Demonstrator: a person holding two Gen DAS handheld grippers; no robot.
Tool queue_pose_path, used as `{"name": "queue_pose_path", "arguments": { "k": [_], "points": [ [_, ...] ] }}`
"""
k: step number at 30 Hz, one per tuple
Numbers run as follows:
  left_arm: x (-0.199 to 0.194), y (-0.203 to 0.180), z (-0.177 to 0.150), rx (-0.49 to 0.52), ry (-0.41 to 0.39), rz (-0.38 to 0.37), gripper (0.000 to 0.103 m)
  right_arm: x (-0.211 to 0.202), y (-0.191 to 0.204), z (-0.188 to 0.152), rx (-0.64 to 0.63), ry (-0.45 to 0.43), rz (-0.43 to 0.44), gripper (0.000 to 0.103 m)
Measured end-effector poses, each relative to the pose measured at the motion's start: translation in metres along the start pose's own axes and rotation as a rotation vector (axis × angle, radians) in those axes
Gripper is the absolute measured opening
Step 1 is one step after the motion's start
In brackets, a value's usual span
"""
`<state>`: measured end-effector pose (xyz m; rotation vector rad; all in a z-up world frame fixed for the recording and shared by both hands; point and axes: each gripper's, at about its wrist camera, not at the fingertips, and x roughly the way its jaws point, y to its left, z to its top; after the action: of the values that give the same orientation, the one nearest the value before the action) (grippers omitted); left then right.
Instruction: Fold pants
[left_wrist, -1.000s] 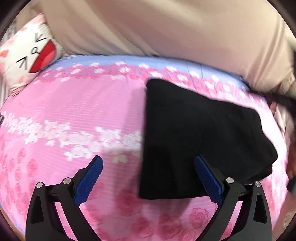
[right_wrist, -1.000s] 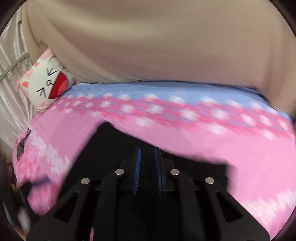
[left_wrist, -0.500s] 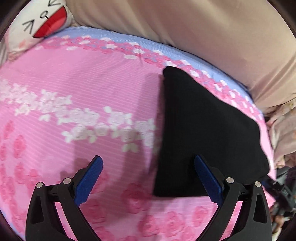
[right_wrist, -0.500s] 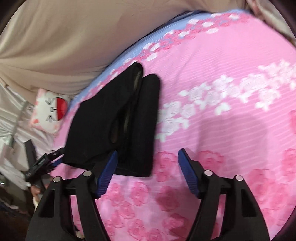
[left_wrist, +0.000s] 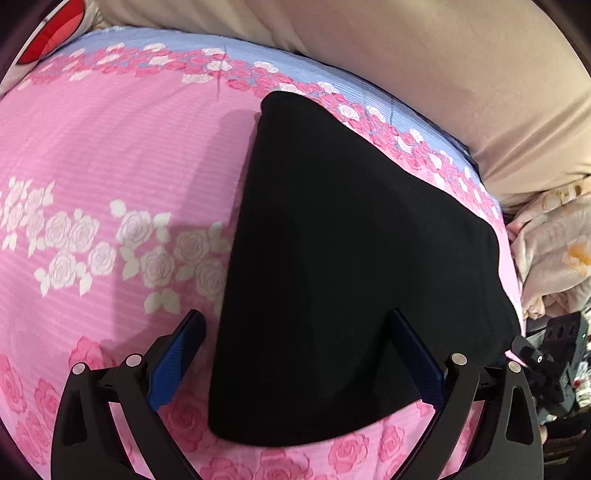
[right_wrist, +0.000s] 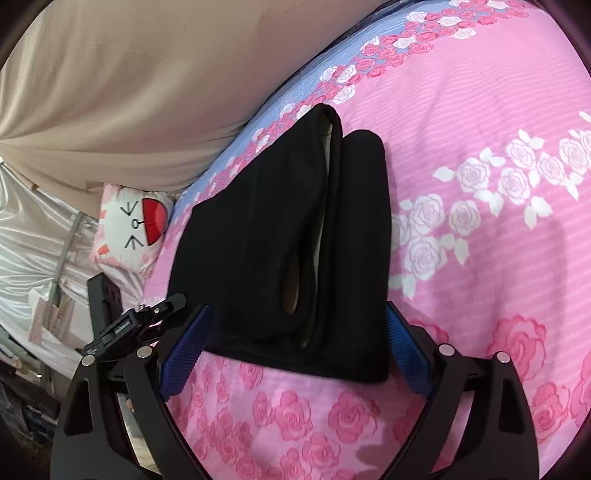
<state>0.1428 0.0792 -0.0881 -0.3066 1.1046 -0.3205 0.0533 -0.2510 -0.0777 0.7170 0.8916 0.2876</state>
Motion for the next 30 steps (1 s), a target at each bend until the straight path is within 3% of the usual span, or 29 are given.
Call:
{"name": "queue_pose_path", "arguments": {
  "k": [2,3,4,6,8,10,13,15,17,19,21,23,24,25,26,28,30],
  "points": [
    [0.002,-0.004,0.001,0.026,-0.002,0.021,0.091,0.005,0.005,-0.001,-0.029,-0.013,-0.047,0.079],
    [0.002,-0.008,0.001,0.047,-0.005,0.020,0.079,0.007,0.010,-0.002,-0.052,-0.021,-0.084,0.057],
    [0.000,-0.011,0.001,0.057,0.000,-0.004,0.069,0.007,0.015,-0.004,-0.080,-0.034,-0.125,0.041],
    [-0.011,-0.015,-0.001,0.073,-0.018,0.010,0.052,-0.001,0.022,-0.007,-0.094,-0.049,-0.104,0.033],
    [-0.029,-0.017,-0.004,0.076,-0.026,-0.018,0.034,-0.020,0.030,-0.009,-0.116,-0.065,-0.068,0.032],
    [-0.045,-0.020,-0.009,0.087,-0.019,-0.057,0.032,-0.037,0.041,-0.015,-0.131,-0.069,-0.043,0.031],
    [-0.067,-0.024,-0.035,0.095,0.032,-0.104,0.033,-0.065,0.048,-0.036,-0.142,-0.049,-0.030,0.032],
    [-0.067,-0.029,-0.059,0.115,0.067,-0.090,0.035,-0.074,0.043,-0.051,-0.124,-0.025,-0.041,0.034],
    [-0.060,-0.029,-0.078,0.116,0.064,-0.024,0.056,-0.070,0.028,-0.069,-0.132,0.023,-0.111,0.045],
    [-0.059,-0.025,-0.086,0.099,0.032,0.005,0.064,-0.067,0.013,-0.081,-0.129,0.028,-0.209,0.060],
    [-0.075,-0.023,-0.083,0.077,-0.003,0.016,0.064,-0.087,0.011,-0.091,-0.140,-0.051,-0.185,0.060],
    [-0.103,-0.025,-0.080,0.093,-0.109,0.123,0.066,-0.118,0.029,-0.105,-0.281,-0.174,-0.278,0.060],
    [-0.123,-0.029,-0.079,0.111,-0.198,0.197,0.070,-0.127,0.038,-0.112,-0.355,-0.217,-0.333,0.061],
    [-0.131,-0.031,-0.079,0.119,-0.236,0.219,0.080,-0.132,0.046,-0.120,-0.423,-0.241,-0.378,0.061],
    [-0.138,-0.035,-0.078,0.130,-0.269,0.224,0.083,-0.133,0.052,-0.127,-0.486,-0.256,-0.411,0.060],
    [-0.132,-0.047,-0.076,0.155,-0.265,0.220,0.083,-0.124,0.069,-0.146,-0.642,-0.290,-0.499,0.059],
    [-0.110,-0.060,-0.079,0.191,-0.201,0.218,0.083,-0.108,0.078,-0.161,-0.771,-0.276,-0.581,0.049]
  ]
}}
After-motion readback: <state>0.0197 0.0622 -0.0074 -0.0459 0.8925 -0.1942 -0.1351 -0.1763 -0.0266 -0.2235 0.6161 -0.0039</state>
